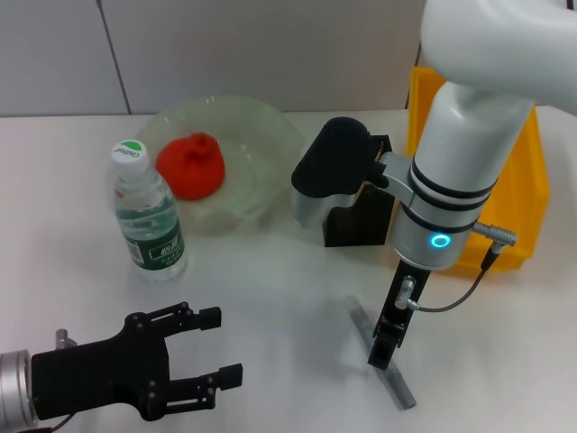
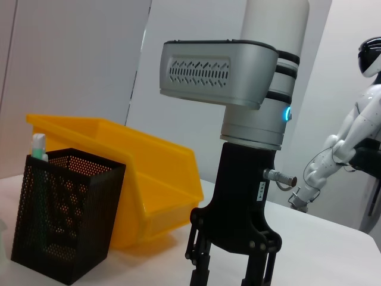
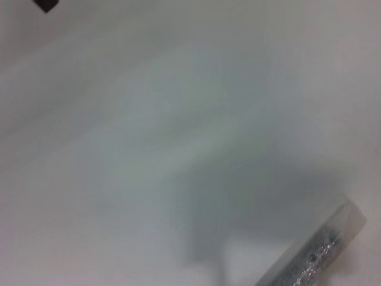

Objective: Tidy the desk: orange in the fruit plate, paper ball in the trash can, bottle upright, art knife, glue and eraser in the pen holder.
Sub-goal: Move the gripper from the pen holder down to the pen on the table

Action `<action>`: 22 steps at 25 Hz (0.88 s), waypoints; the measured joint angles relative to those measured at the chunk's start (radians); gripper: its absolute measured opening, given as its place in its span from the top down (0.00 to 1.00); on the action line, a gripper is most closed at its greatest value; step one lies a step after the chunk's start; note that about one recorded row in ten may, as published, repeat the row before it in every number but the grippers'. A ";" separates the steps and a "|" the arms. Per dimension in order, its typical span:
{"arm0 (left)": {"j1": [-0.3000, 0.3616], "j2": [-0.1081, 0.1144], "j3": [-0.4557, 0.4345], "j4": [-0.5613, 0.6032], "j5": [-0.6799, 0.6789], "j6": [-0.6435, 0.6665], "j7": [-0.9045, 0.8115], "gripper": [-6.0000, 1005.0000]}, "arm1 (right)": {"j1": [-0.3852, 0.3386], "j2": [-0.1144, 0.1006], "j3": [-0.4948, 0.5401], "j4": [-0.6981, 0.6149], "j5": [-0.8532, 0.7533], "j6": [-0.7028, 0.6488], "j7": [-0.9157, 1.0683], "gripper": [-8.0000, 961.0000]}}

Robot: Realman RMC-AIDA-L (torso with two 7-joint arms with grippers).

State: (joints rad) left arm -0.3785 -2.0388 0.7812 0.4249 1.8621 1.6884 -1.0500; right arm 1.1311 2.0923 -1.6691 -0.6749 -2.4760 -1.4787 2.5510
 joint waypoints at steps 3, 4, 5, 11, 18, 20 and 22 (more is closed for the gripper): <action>0.001 -0.001 -0.005 0.000 0.000 0.000 0.001 0.19 | -0.001 0.000 -0.018 0.000 0.011 0.009 0.000 0.33; 0.002 -0.001 -0.007 0.000 0.000 0.000 0.001 0.19 | -0.001 0.000 -0.027 0.000 0.019 0.010 0.000 0.33; 0.003 -0.002 -0.009 0.000 0.000 0.000 0.002 0.19 | -0.001 0.000 -0.032 0.000 0.023 0.011 0.000 0.33; 0.005 -0.002 -0.011 0.000 0.000 0.001 0.003 0.19 | -0.001 0.000 -0.053 0.007 0.030 0.015 0.001 0.33; 0.005 -0.001 -0.010 0.000 0.000 0.002 0.004 0.19 | -0.001 0.000 -0.062 0.015 0.032 0.023 0.001 0.33; 0.005 -0.001 -0.010 0.000 0.000 0.002 0.005 0.19 | -0.001 0.000 -0.075 0.015 0.039 0.028 0.000 0.33; 0.006 -0.001 -0.010 0.000 0.000 0.002 0.006 0.19 | -0.001 0.000 -0.104 0.015 0.055 0.035 0.000 0.33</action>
State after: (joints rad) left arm -0.3729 -2.0400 0.7716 0.4249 1.8622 1.6906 -1.0437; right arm 1.1306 2.0922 -1.7733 -0.6603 -2.4210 -1.4434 2.5510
